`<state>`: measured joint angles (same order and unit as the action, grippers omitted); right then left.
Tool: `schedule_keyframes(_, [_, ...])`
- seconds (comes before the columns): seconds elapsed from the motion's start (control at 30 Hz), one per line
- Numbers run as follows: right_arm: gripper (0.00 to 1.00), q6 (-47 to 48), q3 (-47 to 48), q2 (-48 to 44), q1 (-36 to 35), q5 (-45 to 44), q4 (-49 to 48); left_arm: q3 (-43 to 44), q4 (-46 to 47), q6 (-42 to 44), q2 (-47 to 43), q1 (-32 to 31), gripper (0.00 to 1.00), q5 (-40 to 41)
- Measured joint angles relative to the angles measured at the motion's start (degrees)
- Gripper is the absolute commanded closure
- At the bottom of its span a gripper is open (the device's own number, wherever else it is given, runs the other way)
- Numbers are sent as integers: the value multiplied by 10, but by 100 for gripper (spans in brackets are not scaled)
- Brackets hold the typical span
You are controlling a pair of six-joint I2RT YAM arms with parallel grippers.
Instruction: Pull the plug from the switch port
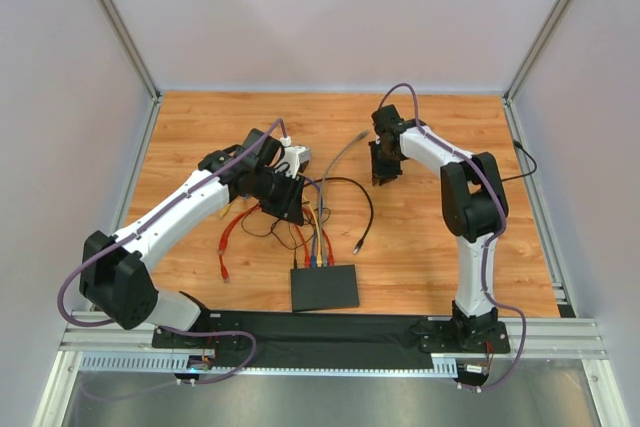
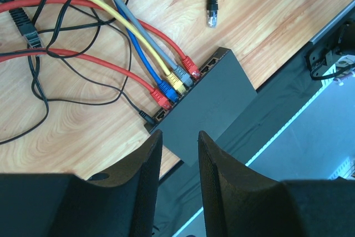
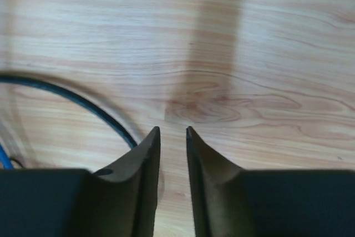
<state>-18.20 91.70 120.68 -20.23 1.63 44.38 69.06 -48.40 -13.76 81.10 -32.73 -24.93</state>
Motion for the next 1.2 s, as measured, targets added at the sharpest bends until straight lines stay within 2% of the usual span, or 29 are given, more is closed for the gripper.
schedule_keyframes(0.03, [63, 7, 3, 0, -3, 7, 1, 0, 0, 0, 0, 0, 60, 0])
schedule_keyframes(0.13, [56, 22, 13, 0, -11, 22, 2, 0, 0, 0, 2, 1, 60, 0])
schedule_keyframes(0.4, [56, 44, 97, 37, -40, 28, 21, 0, -1, 0, 4, 1, 60, 0])
schedule_keyframes(0.6, [56, 55, 101, 57, -56, 14, 41, 0, -1, 0, 4, 2, 60, 0])
schedule_keyframes(0.73, [61, 64, 99, 58, -56, 3, 52, 0, -1, 0, 4, 2, 60, 0])
schedule_keyframes(0.87, [70, 66, 101, 65, -59, -22, 62, 0, -1, 0, 4, 2, 60, 0])
schedule_keyframes(0.93, [87, 66, 111, 72, -65, -31, 72, 0, -1, 0, 4, 2, 60, 0])
schedule_keyframes(0.97, [100, 62, 117, 76, -70, -40, 75, 0, -1, 0, 4, 2, 60, 0])
schedule_keyframes(1.2, [100, 32, 161, 97, -86, -107, 104, 0, -3, 2, 4, 2, 60, 2])
